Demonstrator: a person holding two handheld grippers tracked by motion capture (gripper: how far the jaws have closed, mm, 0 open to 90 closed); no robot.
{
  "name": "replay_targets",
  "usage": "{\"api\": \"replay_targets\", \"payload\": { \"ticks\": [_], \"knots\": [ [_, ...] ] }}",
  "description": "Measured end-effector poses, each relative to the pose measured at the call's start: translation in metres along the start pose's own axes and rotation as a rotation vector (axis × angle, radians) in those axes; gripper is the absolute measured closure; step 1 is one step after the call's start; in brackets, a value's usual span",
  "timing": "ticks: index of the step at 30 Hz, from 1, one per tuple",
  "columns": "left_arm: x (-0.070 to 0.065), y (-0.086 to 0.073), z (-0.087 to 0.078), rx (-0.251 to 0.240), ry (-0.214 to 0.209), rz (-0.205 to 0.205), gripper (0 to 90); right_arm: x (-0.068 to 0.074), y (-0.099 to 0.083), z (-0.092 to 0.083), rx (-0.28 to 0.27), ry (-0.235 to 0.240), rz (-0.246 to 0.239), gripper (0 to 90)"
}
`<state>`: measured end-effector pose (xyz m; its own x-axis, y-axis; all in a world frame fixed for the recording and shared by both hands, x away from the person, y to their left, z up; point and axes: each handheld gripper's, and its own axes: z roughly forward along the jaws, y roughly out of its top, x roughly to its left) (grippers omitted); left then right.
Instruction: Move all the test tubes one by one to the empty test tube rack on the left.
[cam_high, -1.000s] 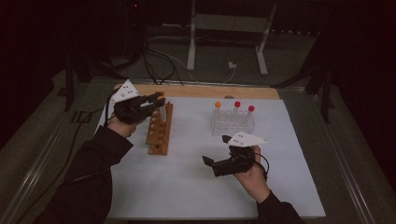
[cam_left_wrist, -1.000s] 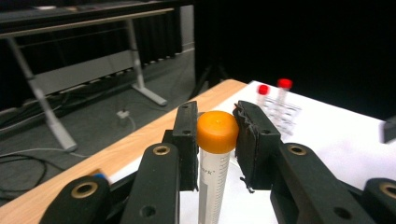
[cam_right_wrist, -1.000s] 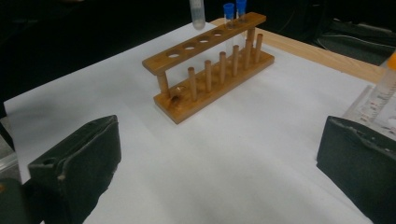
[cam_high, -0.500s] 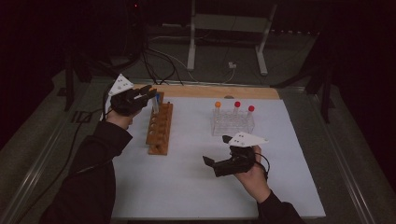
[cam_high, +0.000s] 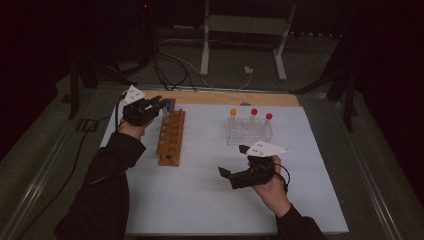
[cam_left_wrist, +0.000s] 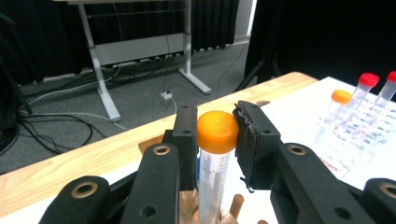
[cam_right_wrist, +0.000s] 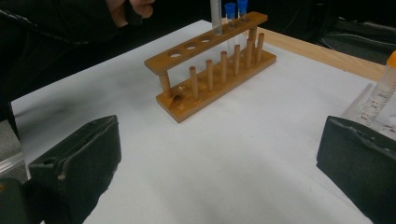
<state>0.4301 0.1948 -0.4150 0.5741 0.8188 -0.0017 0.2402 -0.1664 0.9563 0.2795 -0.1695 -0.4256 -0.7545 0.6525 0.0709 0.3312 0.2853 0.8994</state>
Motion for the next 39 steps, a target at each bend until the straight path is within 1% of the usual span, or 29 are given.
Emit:
{"api": "replay_targets", "payload": {
  "ticks": [11,17,25,29,32,34,39],
  "knots": [
    [-0.002,-0.018,0.016,0.082,0.012,-0.008,71.9,-0.001,0.000,0.000,-0.001,0.000,0.003,0.0],
    [-0.003,-0.025,0.022,0.113,0.018,-0.008,71.9,-0.001,0.000,-0.001,-0.003,0.000,0.005,0.0],
    [-0.003,-0.032,0.022,0.112,0.023,-0.012,71.8,-0.001,0.000,-0.001,-0.002,0.000,0.002,0.0],
    [-0.003,-0.035,0.021,0.103,0.024,-0.016,71.8,-0.001,0.000,-0.001,0.000,0.000,0.002,0.0],
    [-0.004,-0.035,0.021,0.114,0.033,0.001,71.7,-0.001,0.000,-0.001,-0.001,0.001,0.000,0.0],
    [-0.005,-0.035,0.021,0.120,0.031,0.004,71.7,-0.001,-0.001,-0.001,0.002,0.000,0.000,0.0],
    [-0.005,-0.031,0.022,0.148,0.011,0.003,71.3,0.000,0.000,0.000,0.003,0.004,-0.001,0.0]
  ]
}}
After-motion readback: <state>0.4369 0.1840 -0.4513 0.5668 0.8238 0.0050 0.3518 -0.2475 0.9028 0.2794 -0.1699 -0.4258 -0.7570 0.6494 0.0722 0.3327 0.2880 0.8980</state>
